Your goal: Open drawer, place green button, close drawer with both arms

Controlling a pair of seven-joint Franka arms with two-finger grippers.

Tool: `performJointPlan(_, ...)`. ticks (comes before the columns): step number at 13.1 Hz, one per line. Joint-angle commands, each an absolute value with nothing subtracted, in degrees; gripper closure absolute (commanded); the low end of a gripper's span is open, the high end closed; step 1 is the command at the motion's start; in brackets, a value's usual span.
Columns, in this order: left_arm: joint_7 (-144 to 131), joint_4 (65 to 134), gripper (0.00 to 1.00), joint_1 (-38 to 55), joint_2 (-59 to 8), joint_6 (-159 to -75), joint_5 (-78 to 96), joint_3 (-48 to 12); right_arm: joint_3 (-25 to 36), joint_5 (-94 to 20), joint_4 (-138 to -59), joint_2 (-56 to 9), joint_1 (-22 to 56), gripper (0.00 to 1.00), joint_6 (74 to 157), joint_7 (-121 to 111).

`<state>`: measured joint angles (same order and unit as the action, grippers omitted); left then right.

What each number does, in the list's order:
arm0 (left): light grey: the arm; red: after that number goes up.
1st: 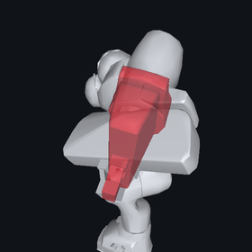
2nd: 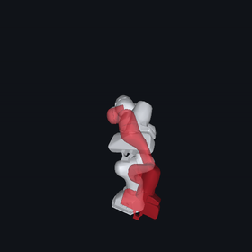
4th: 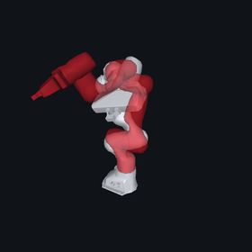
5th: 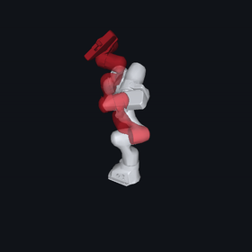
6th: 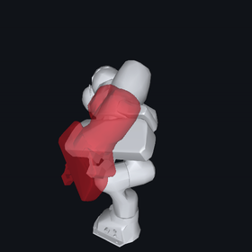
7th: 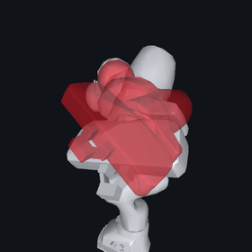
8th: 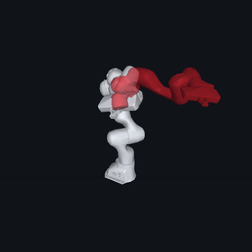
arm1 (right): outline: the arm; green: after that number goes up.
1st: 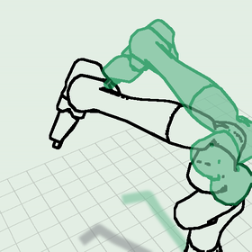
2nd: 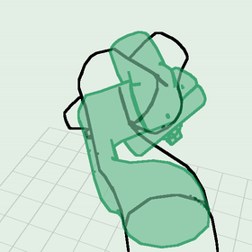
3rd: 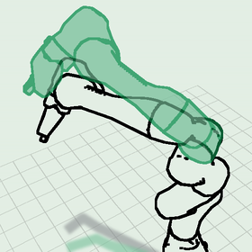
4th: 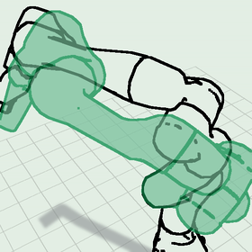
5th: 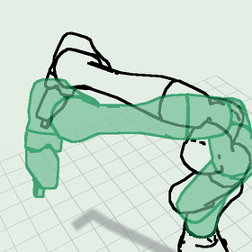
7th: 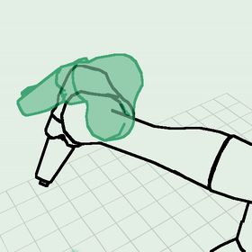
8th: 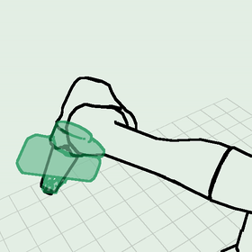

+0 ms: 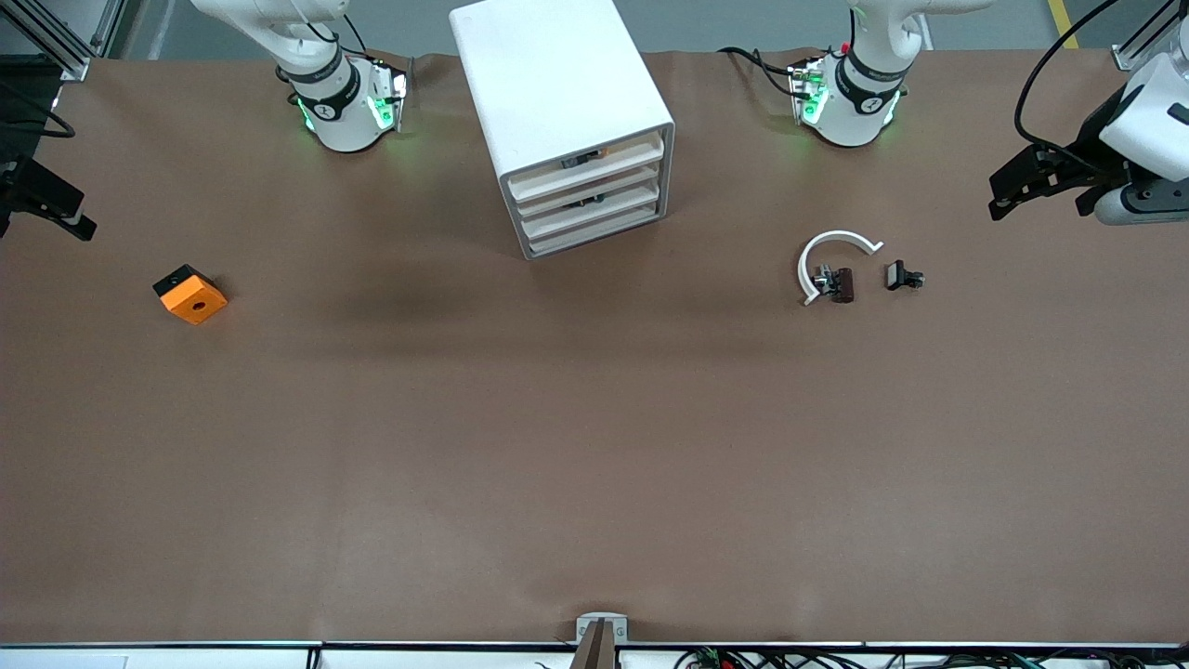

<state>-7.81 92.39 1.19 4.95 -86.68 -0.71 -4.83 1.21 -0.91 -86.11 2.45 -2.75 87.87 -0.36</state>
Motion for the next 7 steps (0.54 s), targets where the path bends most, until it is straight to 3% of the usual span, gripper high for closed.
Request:
performJointPlan(1,-6.9,91.9,0.00,1.0,5.5,-86.7,-0.9,-4.8,0.7,-0.2,-84.9,1.9,-3.3,0.00,86.9,-0.2)
performJointPlan(7,-7.1,87.8,0.00,0.5,3.4,-84.6,-0.8,-4.5,0.7,-0.2,-84.9,1.9,-3.3,0.00,87.0,-0.2)
